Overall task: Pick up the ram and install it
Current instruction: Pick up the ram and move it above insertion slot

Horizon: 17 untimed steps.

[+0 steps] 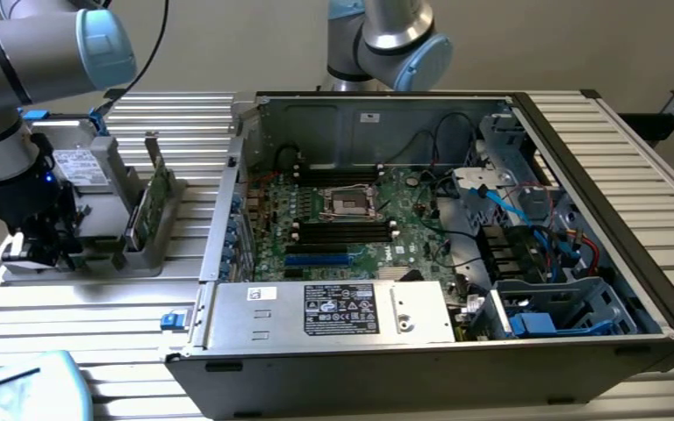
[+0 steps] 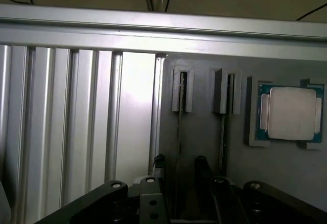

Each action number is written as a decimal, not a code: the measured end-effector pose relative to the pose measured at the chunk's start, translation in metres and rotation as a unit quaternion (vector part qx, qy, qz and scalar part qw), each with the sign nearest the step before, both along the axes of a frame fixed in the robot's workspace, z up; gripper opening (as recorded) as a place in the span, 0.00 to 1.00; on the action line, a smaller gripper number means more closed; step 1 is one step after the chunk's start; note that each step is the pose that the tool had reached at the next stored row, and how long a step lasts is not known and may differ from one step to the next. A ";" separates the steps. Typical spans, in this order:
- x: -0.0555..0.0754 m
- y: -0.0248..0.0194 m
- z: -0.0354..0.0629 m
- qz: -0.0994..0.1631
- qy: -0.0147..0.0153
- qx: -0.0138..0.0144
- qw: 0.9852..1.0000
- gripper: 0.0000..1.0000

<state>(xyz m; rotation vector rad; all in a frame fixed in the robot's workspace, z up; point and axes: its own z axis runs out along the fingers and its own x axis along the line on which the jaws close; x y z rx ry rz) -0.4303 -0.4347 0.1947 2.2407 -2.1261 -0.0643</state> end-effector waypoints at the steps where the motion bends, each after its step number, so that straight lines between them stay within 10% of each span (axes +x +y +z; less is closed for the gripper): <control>1: 0.000 0.0000 -0.0001 0.000 0.000 0.000 1.000 0.37; 6: 0.000 0.0000 -0.0002 0.000 0.000 0.000 1.000 0.16; 17: 0.000 0.0000 -0.0003 0.000 0.000 0.000 1.000 0.14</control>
